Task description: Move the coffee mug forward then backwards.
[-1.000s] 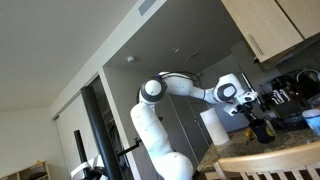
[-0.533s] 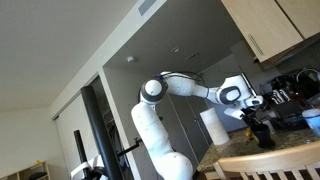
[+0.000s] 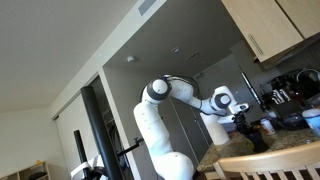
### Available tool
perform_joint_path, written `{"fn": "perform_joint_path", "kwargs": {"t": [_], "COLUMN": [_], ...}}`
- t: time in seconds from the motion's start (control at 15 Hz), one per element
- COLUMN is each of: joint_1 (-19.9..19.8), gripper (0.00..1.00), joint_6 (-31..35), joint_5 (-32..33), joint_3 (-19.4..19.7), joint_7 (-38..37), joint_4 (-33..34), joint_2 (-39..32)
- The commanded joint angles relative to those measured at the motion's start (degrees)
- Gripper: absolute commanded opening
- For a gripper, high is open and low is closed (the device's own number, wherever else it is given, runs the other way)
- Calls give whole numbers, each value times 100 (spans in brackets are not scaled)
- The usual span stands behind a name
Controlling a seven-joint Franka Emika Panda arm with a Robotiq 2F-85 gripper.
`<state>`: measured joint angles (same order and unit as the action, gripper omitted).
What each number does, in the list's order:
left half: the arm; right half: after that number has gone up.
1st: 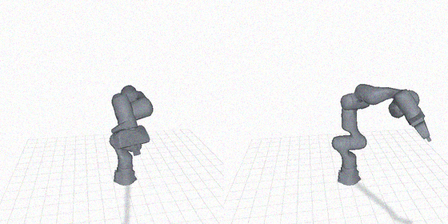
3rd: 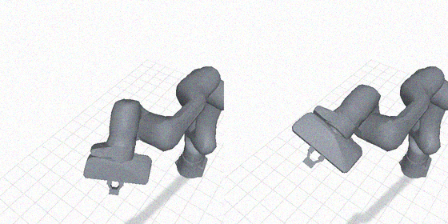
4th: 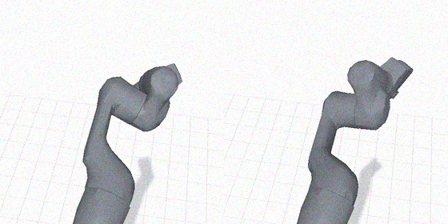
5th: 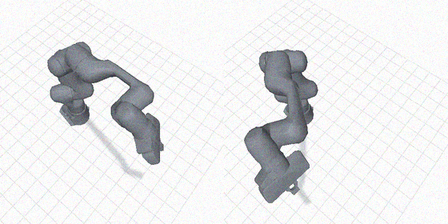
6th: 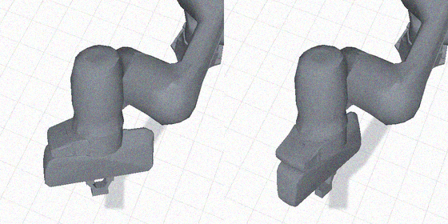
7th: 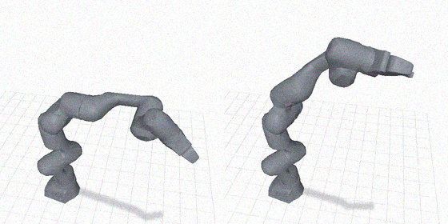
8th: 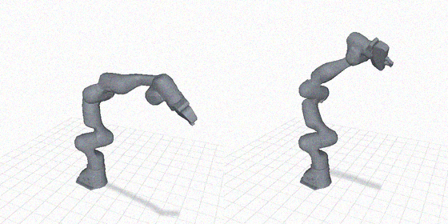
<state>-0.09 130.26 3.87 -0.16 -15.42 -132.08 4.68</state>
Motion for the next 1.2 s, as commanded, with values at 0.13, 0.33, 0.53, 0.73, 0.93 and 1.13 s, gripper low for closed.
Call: {"fn": "perform_joint_path", "kwargs": {"t": [0.13, 0.33, 0.53, 0.73, 0.93, 1.13], "joint_1": [-98, -123, -140, -142, -140, -126], "gripper": [2, 2, 2, 2, 41, 63], "joint_6": [230, 290, 356, 237, 147, 280], "joint_5": [1109, 904, 377, -477, -826, -672], "joint_3": [-92, -8, 116, 274, 333, 294], "joint_7": [-1337, -1281, -842, -155, 17, -263], "joint_4": [-107, -96, -84, 39, 80, 60], "joint_2": [-157, -213, -216, -257, -286, -384]}}
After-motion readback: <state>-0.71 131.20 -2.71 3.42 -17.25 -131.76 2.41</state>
